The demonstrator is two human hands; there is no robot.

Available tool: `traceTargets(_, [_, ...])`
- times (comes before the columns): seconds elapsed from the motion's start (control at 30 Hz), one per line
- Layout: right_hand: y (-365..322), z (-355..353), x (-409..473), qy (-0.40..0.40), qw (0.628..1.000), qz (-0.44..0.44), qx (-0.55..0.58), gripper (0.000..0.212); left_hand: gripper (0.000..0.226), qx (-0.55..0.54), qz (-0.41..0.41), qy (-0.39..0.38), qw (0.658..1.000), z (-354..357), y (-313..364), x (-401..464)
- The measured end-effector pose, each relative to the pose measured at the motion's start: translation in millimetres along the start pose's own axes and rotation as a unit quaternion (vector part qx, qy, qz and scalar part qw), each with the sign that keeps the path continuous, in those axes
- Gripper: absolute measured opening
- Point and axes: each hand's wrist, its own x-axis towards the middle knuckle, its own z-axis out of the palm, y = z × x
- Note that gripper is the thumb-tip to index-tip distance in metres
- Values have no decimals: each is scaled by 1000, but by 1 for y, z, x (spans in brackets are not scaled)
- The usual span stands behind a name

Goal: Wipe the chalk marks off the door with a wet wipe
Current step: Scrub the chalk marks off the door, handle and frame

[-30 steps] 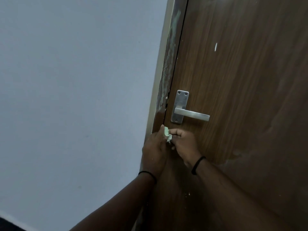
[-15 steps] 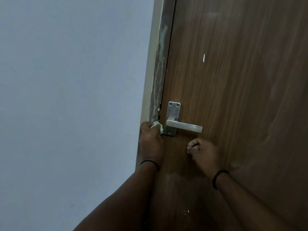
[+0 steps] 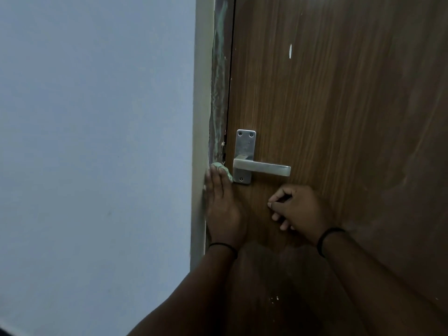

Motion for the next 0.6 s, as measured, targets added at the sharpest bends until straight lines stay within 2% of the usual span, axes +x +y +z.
traceTargets(0.2, [0, 0, 0, 5, 1000, 5, 3, 12, 69, -41, 0, -16, 999, -17, 17, 41])
traceTargets(0.43, [2, 2, 1, 7, 1000, 11, 7, 12, 71, -10, 2, -81, 997, -22, 2, 12])
traceTargets(0.6, [1, 2, 1, 4, 1000, 16, 24, 11, 71, -20, 2, -53, 998, -31, 22, 56])
